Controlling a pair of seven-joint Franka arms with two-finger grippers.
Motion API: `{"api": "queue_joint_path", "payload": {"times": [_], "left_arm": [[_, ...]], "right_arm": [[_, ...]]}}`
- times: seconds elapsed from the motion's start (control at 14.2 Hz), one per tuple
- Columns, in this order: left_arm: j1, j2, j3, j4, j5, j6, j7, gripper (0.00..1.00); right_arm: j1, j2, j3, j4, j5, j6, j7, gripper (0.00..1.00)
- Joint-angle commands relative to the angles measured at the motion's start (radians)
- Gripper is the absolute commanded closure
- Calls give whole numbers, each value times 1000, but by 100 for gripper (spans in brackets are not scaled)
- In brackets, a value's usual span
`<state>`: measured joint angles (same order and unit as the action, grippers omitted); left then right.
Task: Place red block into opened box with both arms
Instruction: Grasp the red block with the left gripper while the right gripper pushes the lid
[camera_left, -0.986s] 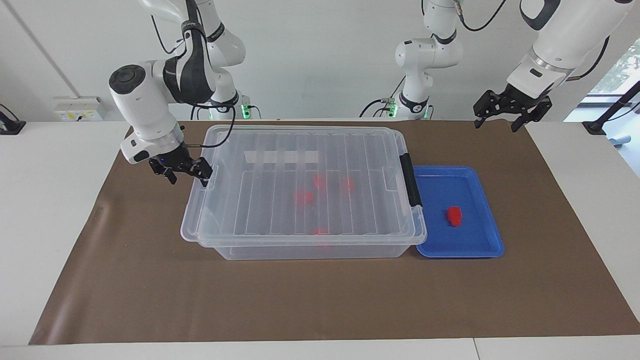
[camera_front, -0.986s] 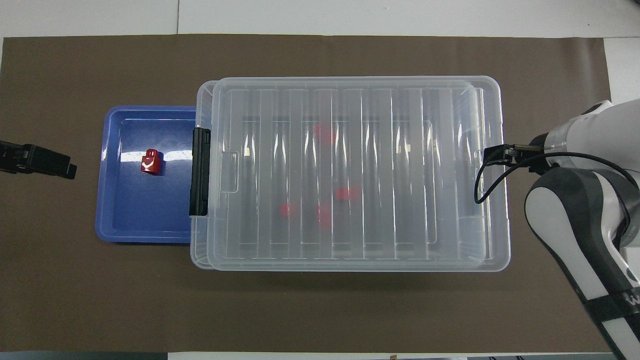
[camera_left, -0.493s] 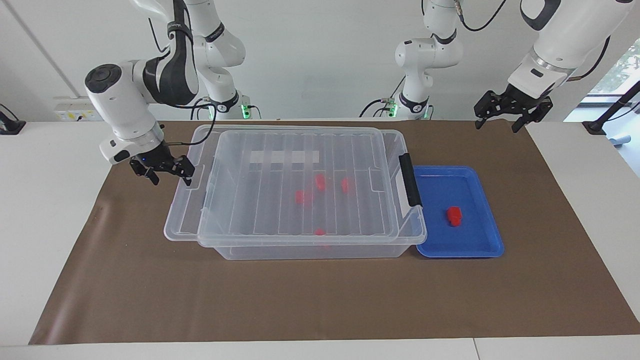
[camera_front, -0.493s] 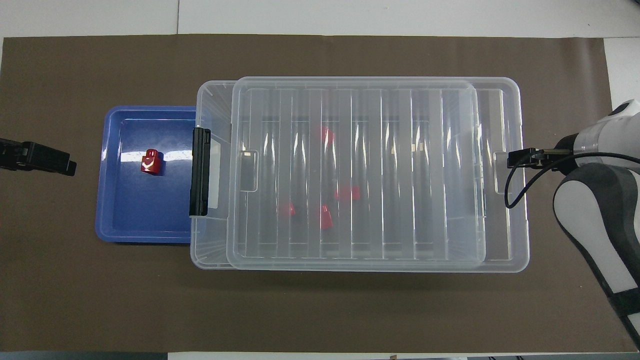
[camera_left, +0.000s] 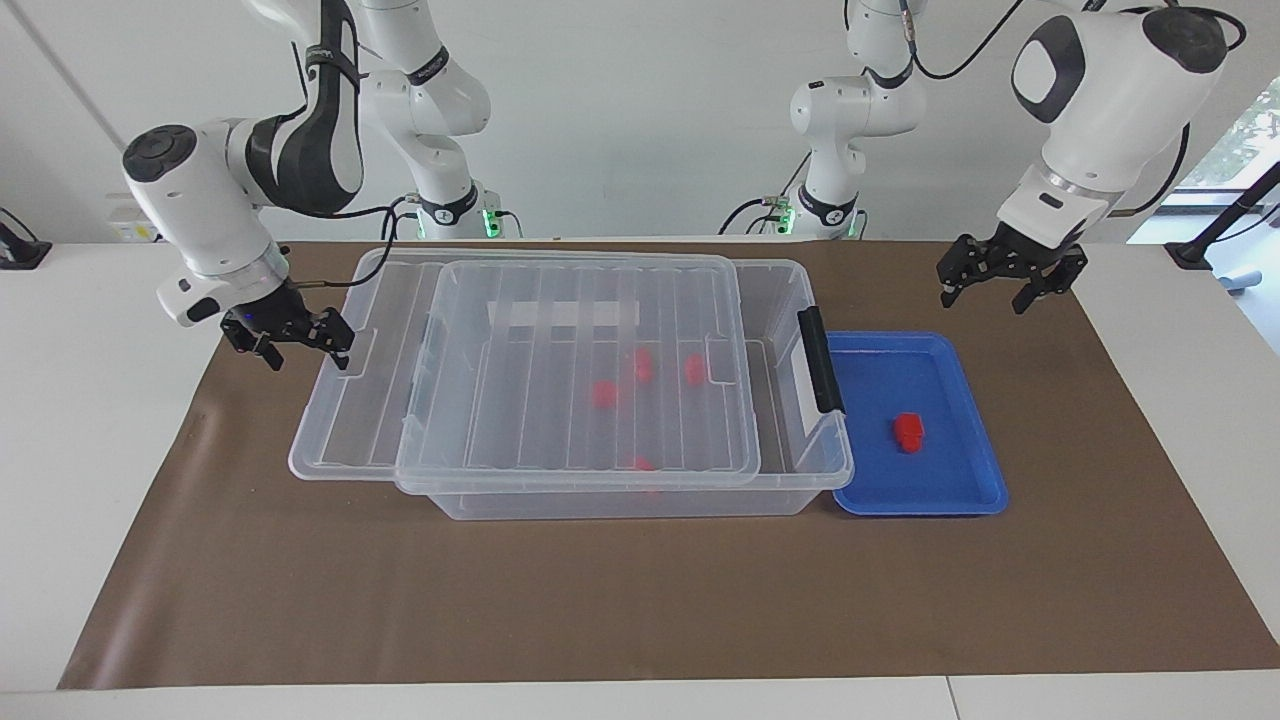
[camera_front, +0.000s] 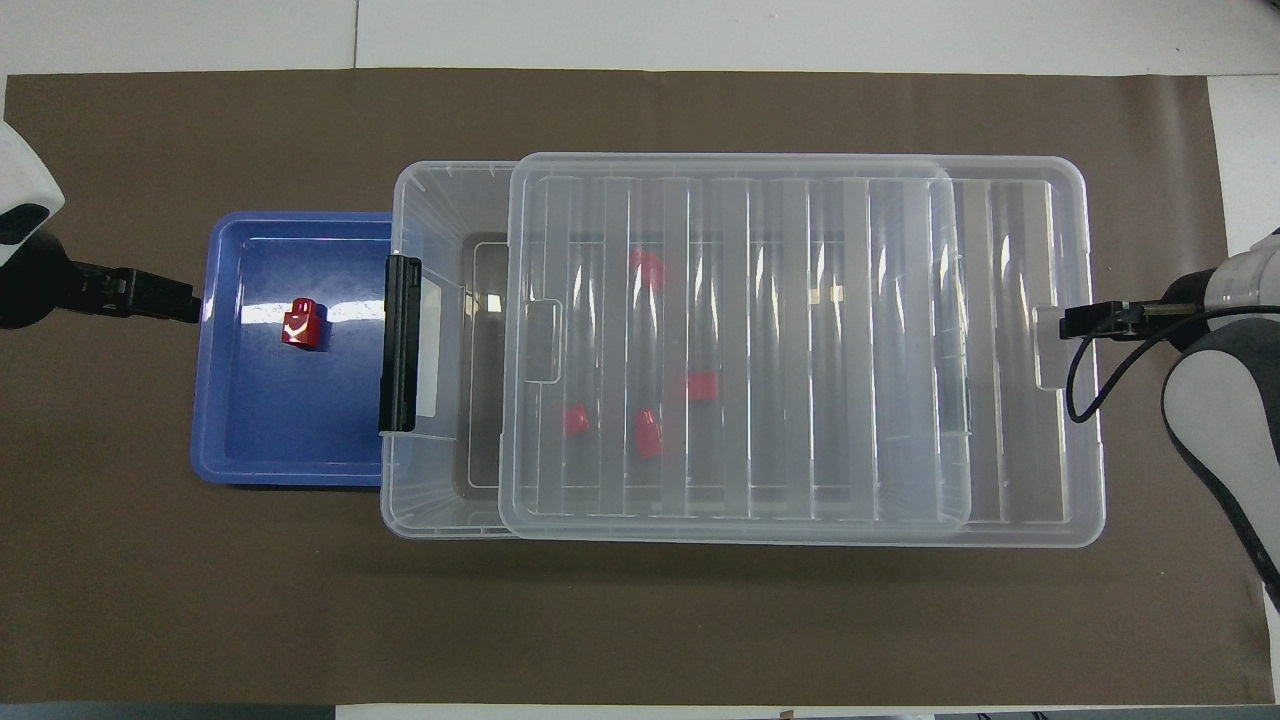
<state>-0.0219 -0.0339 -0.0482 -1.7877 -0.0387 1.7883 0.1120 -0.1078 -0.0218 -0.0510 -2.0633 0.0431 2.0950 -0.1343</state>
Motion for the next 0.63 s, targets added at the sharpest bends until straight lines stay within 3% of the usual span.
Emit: {"api": "queue_joint_path", "payload": {"times": [0.0, 0.35, 0.56], "left_arm": [[-13, -24, 7, -146, 10, 141, 11, 0], [-13, 26, 7, -343, 10, 399, 14, 0], [-15, 104, 5, -355, 10, 500, 8, 0]], "right_arm": [[-39, -6, 5, -23, 11, 20, -62, 0], [-64, -3, 3, -20, 1, 22, -85, 0], [-88, -1, 3, -14, 1, 23, -125, 0]]}}
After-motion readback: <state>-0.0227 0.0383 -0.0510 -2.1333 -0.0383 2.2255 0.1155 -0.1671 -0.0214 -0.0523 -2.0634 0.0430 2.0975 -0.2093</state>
